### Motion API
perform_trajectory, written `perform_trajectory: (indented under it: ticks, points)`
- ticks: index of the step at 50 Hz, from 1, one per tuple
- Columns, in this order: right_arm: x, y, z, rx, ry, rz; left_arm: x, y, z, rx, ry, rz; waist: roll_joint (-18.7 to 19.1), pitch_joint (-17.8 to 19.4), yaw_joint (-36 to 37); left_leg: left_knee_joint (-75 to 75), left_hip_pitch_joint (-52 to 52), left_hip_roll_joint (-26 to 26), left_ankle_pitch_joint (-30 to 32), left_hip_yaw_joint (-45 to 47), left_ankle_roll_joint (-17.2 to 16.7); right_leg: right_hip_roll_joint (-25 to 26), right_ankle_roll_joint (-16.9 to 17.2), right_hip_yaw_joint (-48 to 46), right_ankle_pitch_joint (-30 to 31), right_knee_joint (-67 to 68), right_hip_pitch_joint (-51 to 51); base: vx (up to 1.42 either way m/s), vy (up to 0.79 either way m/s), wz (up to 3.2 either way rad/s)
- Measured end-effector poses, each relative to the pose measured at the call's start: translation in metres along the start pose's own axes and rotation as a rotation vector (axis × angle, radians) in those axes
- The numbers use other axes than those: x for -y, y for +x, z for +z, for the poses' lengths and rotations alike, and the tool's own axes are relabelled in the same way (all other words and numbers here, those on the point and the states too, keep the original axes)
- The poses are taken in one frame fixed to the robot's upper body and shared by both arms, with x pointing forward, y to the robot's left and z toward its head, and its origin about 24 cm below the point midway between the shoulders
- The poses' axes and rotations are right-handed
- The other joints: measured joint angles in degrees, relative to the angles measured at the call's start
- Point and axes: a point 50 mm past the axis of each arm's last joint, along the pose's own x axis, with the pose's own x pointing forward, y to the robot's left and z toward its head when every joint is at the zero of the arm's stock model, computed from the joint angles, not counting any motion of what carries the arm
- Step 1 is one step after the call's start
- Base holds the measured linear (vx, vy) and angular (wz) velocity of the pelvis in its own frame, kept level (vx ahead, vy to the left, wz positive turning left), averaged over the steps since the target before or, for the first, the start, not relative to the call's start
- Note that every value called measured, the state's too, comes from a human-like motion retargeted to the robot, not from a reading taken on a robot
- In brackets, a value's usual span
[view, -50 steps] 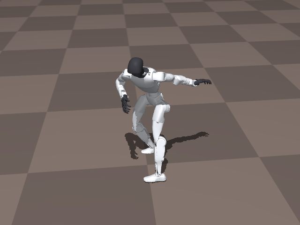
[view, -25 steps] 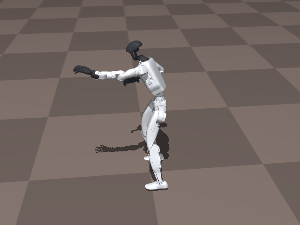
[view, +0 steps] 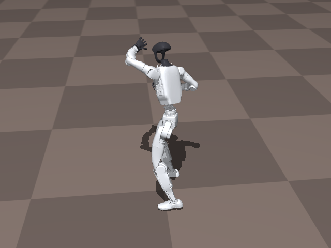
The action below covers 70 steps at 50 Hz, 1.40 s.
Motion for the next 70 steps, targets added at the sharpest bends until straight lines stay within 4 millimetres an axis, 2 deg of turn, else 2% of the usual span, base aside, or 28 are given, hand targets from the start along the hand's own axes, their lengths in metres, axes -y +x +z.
perform_trajectory:
  ticks: [2,5,9,12,15,17,19,22,24,27,29,30,32,34,36,37,41,43,45,49,53,57,60,63,65,66,67,70]
  points:
    - [-0.005,0.002,0.002,0.017,-0.001,0.013,0.014,-0.014,-0.006,-0.054,-0.026,-0.06,-0.7,-0.1,1.8,0.0,-0.9,0.4,-0.7,-1.5,0.6,0.0,-0.5,-1.7,0.0,-0.6,0.2,-0.1,0.03,0.74]
    - [-0.009,0.01,0.008,0.06,0.002,0.023,0.032,-0.043,-0.024,-0.182,-0.056,-0.142,-4.0,-0.8,3.9,0.5,-3.6,-2.8,1.4,-4.5,0.0,-3.3,-0.4,-3.6,0.1,-0.3,-0.1,-0.13,0.07,1.03]
    - [-0.016,0.027,0.017,0.141,-0.013,0.03,0.05,-0.103,-0.053,-0.435,-0.088,-0.224,-7.7,0.7,8.6,-3.6,-3.3,-3.4,3.8,-8.9,0.0,-4.2,-2.1,-7.8,2.0,-5.7,3.6,-0.13,-0.01,0.87]
    - [-0.019,0.04,0.027,0.215,-0.025,0.029,0.055,-0.159,-0.071,-0.65,-0.072,-0.258,-10.4,2.6,13.3,-6.4,-2.8,-3.7,5.6,-12.2,0.0,-4.7,-3.0,-11.4,3.4,-9.9,6.9,-0.1,-0.01,0.91]
    - [-0.021,0.051,0.036,0.285,-0.036,0.026,0.058,-0.221,-0.078,-0.86,-0.021,-0.299,-13.0,3.5,19.0,-7.7,-4.0,-4.3,6.9,-15.3,0.0,-5.4,-3.1,-15.3,4.1,-12.0,8.5,-0.06,0.01,0.97]
    - [-0.021,0.057,0.042,0.324,-0.06,0.025,0.061,-0.27,-0.072,-1.024,0.003,-0.326,-13.9,4.1,23.5,-8.4,-4.9,-4.5,7.5,-17.3,0.0,-5.6,-3.3,-17.9,4.4,-13.3,9.4,-0.02,0.0,0.92]
    - [-0.02,0.062,0.047,0.361,-0.088,0.029,0.061,-0.325,-0.057,-1.206,0.022,-0.364,-14.4,4.8,28.1,-9.0,-5.7,-4.6,8.0,-19.4,0.0,-5.8,-3.4,-20.5,4.6,-14.3,10.2,0.01,-0.01,0.92]
    - [-0.019,0.069,0.058,0.422,-0.116,0.031,0.052,-0.406,-0.022,-1.481,0.056,-0.461,-15.3,6.3,35.2,-9.7,-7.2,-5.1,8.5,-22.6,0.0,-6.3,-3.6,-24.5,4.3,-14.9,11.1,0.04,-0.01,0.98]
    - [-0.02,0.072,0.065,0.462,-0.128,0.028,0.038,-0.457,0.013,-1.662,0.079,-0.556,-15.9,7.1,39.6,-10.0,-8.3,-5.7,8.7,-24.8,0.0,-6.8,-3.7,-27.3,3.8,-14.7,11.4,0.08,0.0,1.08]
    - [-0.023,0.077,0.074,0.511,-0.134,0.027,0.008,-0.524,0.077,-1.939,0.104,-0.71,-16.9,7.8,45.6,-10.5,-10.7,-7.0,9.1,-28.4,0.0,-7.8,-3.9,-31.5,3.2,-14.2,11.2,0.11,0.0,1.18]
    - [-0.026,0.079,0.079,0.542,-0.129,0.046,-0.02,-0.559,0.13,-2.153,0.106,-0.797,-17.9,8.2,49.3,-8.3,-12.8,-9.3,8.3,-29.6,0.0,-10.1,-3.3,-33.8,2.0,-11.2,10.4,0.2,0.13,1.12]
    - [-0.028,0.079,0.082,0.561,-0.121,0.059,-0.038,-0.574,0.159,-2.266,0.105,-0.85,-18.7,8.6,51.3,-4.6,-14.2,-11.7,6.7,-29.0,0.0,-12.8,-2.4,-34.3,0.6,-6.9,9.4,0.23,0.18,1.04]
    - [-0.031,0.08,0.085,0.576,-0.114,0.07,-0.073,-0.593,0.21,-2.507,0.149,-0.845,-19.5,8.7,54.8,-5.0,-15.7,-12.6,7.1,-31.1,0.0,-13.5,-2.5,-36.9,0.4,-6.5,9.1,0.16,0.04,1.08]
    - [-0.033,0.082,0.088,0.592,-0.102,0.071,-0.113,-0.602,0.257,-2.739,0.242,-0.808,-20.0,8.7,58.0,-5.6,-17.1,-13.2,7.6,-33.1,0.0,-13.6,-2.6,-39.4,0.6,-6.8,9.1,0.11,-0.02,1.04]
    - [-0.036,0.084,0.092,0.609,-0.083,0.067,-0.156,-0.601,0.3,-2.936,0.378,-0.767,-20.4,8.7,60.8,-6.2,-18.5,-13.7,8.0,-35.1,0.0,-13.5,-2.8,-41.7,0.8,-7.1,9.0,0.09,-0.02,0.97]
    - [-0.037,0.084,0.094,0.618,-0.071,0.065,-0.177,-0.598,0.32,3.015,-0.455,0.749,-20.5,8.7,62.0,-6.4,-19.1,-13.9,8.2,-36.0,0.0,-13.4,-2.9,-42.7,0.9,-7.2,9.0,0.07,-0.02,0.91]
    - [-0.04,0.084,0.1,0.642,-0.027,0.067,-0.251,-0.568,0.384,2.732,-0.652,0.598,-20.7,8.7,65.5,-7.7,-21.5,-14.7,9.2,-39.2,0.0,-13.2,-3.4,-45.6,0.9,-7.0,8.0,0.04,-0.02,0.82]
    - [-0.041,0.084,0.1,0.642,-0.01,0.068,-0.278,-0.549,0.408,2.616,-0.734,0.542,-20.3,8.7,66.4,-8.6,-22.6,-15.0,9.8,-40.6,0.0,-13.3,-3.7,-46.3,0.8,-6.4,7.1,-0.01,-0.03,0.7]
    - [-0.042,0.082,0.099,0.632,0.003,0.069,-0.296,-0.532,0.427,2.521,-0.801,0.487,-19.7,8.7,66.9,-9.7,-23.6,-15.1,10.6,-41.8,0.0,-13.4,-4.1,-46.5,0.5,-5.5,5.8,-0.04,-0.04,0.61]
    - [-0.045,0.078,0.093,0.595,0.015,0.08,-0.306,-0.514,0.447,2.429,-0.843,0.414,-18.1,8.7,66.1,-12.3,-25.6,-14.9,12.4,-43.5,0.0,-13.7,-5.2,-44.9,-0.4,-2.7,1.9,-0.09,-0.07,0.4]
    - [-0.046,0.072,0.087,0.558,0.02,0.102,-0.288,-0.521,0.448,2.462,-0.774,0.391,-17.0,8.7,63.3,-14.5,-27.9,-14.1,14.1,-43.8,0.0,-14.0,-6.8,-41.6,-1.6,1.2,-3.6,-0.15,-0.1,0.04]
    - [-0.046,0.063,0.084,0.531,0.045,0.113,-0.253,-0.545,0.429,2.571,-0.661,0.391,-16.8,8.7,58.5,-15.4,-30.7,-13.3,15.3,-42.3,0.0,-14.5,-8.4,-37.0,-2.7,6.0,-10.6,-0.19,-0.12,-0.32]
    - [-0.043,0.056,0.082,0.51,0.067,0.108,-0.22,-0.568,0.399,2.69,-0.573,0.401,-17.1,8.7,53.7,-15.3,-32.7,-12.9,15.9,-40.2,0.0,-14.9,-9.1,-33.2,-3.3,9.8,-16.2,-0.21,-0.1,-0.54]
    - [-0.038,0.05,0.078,0.48,0.07,0.089,-0.181,-0.593,0.346,2.856,-0.484,0.395,-17.3,8.7,48.0,-14.8,-33.7,-12.8,16.1,-37.3,0.0,-15.3,-9.0,-29.4,-3.6,12.7,-20.6,-0.19,-0.08,-0.67]
    - [-0.034,0.047,0.074,0.453,0.067,0.073,-0.154,-0.606,0.298,2.995,-0.431,0.374,-17.2,8.7,44.1,-14.3,-33.6,-12.7,16.0,-35.1,0.0,-15.4,-8.7,-26.9,-3.7,14.0,-22.5,-0.16,-0.07,-0.78]
    - [-0.033,0.045,0.071,0.437,0.064,0.066,-0.139,-0.61,0.268,3.078,-0.401,0.358,-17.0,8.7,42.4,-14.0,-33.2,-12.6,15.9,-34.0,0.0,-15.3,-8.5,-25.8,-3.6,14.3,-22.9,-0.16,-0.08,-0.88]
    - [-0.031,0.043,0.069,0.42,0.061,0.061,-0.125,-0.612,0.236,-3.042,0.363,-0.316,-16.8,8.7,40.8,-14.7,-32.5,-12.0,16.3,-33.2,0.0,-14.8,-8.4,-24.9,-3.5,14.0,-23.1,-0.18,-0.15,-1.01]
    - [-0.029,0.042,0.061,0.364,0.045,0.061,-0.088,-0.597,0.13,-2.811,0.268,-0.124,-15.1,8.7,36.8,-23.4,-27.0,-6.8,20.6,-32.0,0.0,-10.5,-9.1,-23.2,-2.4,9.0,-21.1,-0.18,-0.16,-1.19]
